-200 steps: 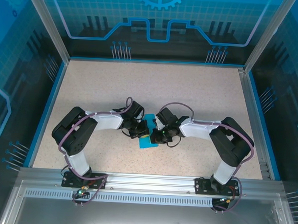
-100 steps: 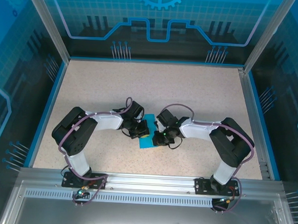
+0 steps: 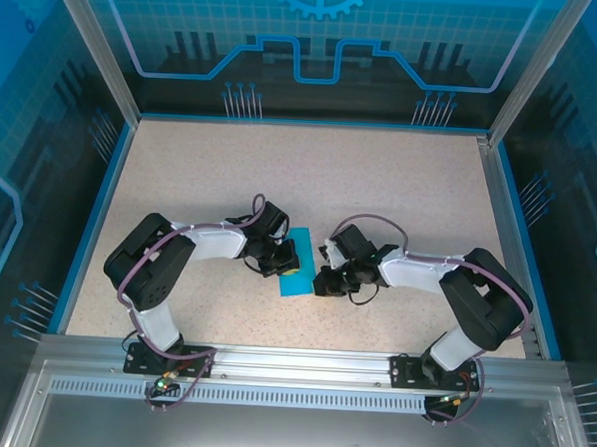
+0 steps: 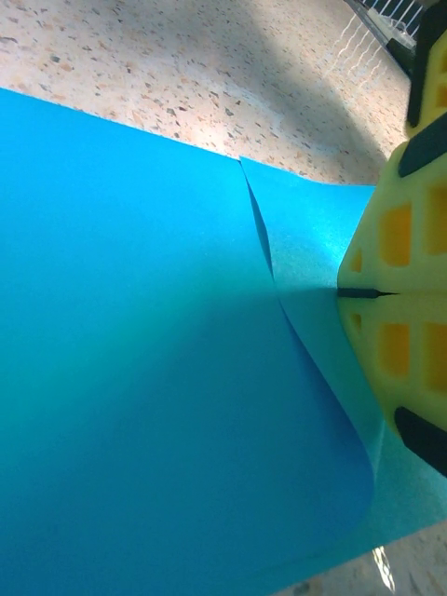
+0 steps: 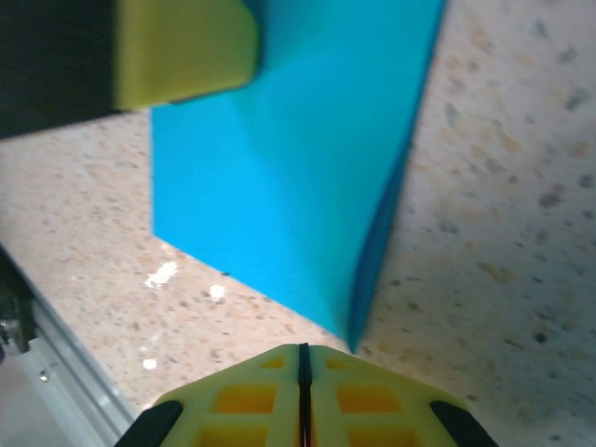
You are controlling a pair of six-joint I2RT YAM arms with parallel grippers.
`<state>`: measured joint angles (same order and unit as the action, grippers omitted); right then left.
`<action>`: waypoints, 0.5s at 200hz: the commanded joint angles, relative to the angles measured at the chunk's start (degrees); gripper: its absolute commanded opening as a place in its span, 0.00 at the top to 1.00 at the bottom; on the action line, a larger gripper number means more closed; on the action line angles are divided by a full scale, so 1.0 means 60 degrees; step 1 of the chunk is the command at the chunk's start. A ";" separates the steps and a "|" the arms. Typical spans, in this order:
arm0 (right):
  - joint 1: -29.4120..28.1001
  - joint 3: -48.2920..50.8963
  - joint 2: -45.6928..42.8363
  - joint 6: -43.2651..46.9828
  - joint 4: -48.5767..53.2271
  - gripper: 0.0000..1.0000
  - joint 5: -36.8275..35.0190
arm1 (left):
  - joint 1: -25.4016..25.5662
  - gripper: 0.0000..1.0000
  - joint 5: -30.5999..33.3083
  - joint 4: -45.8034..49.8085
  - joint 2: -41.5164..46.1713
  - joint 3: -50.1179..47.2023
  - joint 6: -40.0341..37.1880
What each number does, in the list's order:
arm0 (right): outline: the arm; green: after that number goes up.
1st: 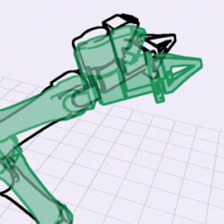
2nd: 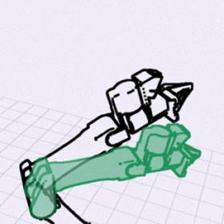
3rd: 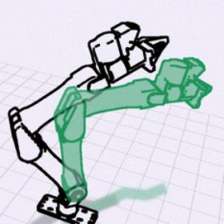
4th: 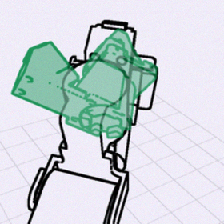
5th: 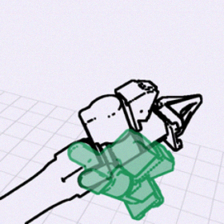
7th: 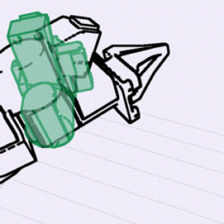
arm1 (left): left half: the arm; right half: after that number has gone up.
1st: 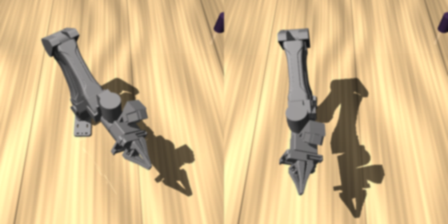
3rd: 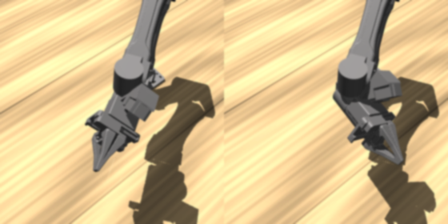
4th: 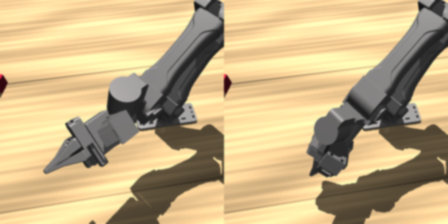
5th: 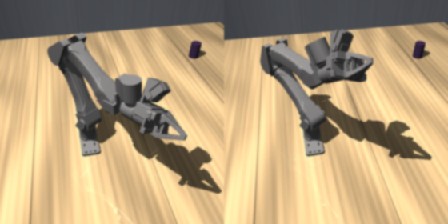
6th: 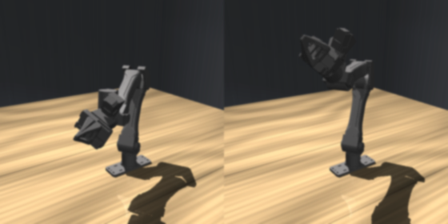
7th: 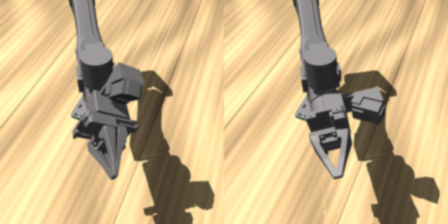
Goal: Fold a paper plane with a square sheet of paper (pick it up from the middle)
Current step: Fold the triangle a second time at the center of the table.
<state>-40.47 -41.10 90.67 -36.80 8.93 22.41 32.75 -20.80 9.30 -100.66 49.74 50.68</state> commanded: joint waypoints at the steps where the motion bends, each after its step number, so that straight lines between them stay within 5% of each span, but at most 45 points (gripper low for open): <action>1: 0.0054 -0.0613 0.0074 0.0112 -0.0223 0.90 0.0299 | 0.0029 0.95 0.0493 0.0537 -0.0184 -0.0160 -0.0131; 47: 0.0087 -0.1309 0.1296 0.0112 0.0075 0.91 0.0071 | 0.0023 0.95 0.0463 0.0582 -0.0098 -0.0124 -0.0173; 100: 0.0339 -0.0546 0.1049 0.0301 0.0546 0.92 -0.0022 | 0.0028 0.95 0.0652 0.0702 -0.0048 -0.0160 -0.0146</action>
<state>-39.79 -47.13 98.26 -36.49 9.34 22.57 32.75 -20.75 9.37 -100.55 49.74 50.65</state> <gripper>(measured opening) 0.085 0.054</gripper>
